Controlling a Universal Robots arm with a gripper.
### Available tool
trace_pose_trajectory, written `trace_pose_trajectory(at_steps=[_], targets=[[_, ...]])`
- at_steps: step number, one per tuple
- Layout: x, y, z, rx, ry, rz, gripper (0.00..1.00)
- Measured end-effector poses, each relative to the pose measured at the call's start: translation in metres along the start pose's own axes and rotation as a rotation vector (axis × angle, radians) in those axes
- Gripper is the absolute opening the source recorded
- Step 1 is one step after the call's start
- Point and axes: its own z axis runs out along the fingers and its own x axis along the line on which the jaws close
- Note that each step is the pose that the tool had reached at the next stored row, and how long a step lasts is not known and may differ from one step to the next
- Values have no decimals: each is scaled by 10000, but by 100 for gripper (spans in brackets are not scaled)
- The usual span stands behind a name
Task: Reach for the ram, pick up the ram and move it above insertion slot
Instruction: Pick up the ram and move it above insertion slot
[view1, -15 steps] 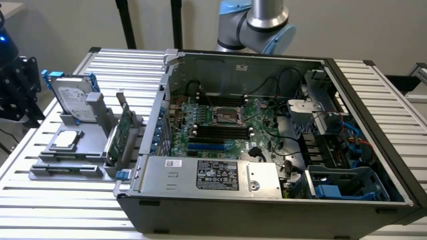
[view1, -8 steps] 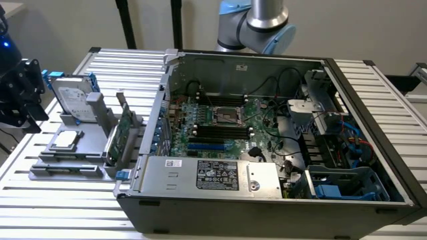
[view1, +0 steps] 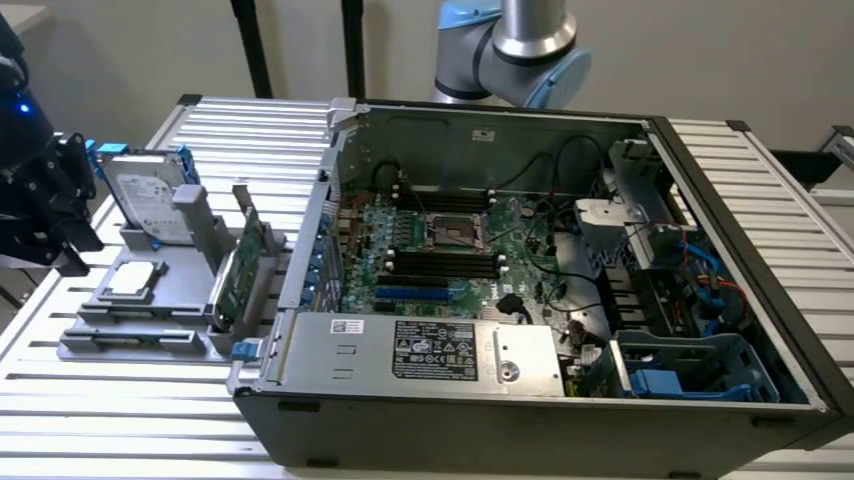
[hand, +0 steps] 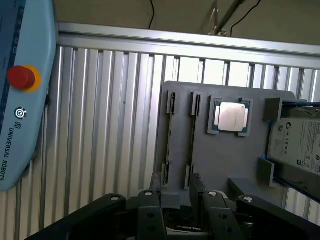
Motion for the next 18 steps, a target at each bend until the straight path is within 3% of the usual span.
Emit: trace_pose_trajectory(at_steps=[18], targets=[[12, 45, 329, 1, 1, -144, 36]])
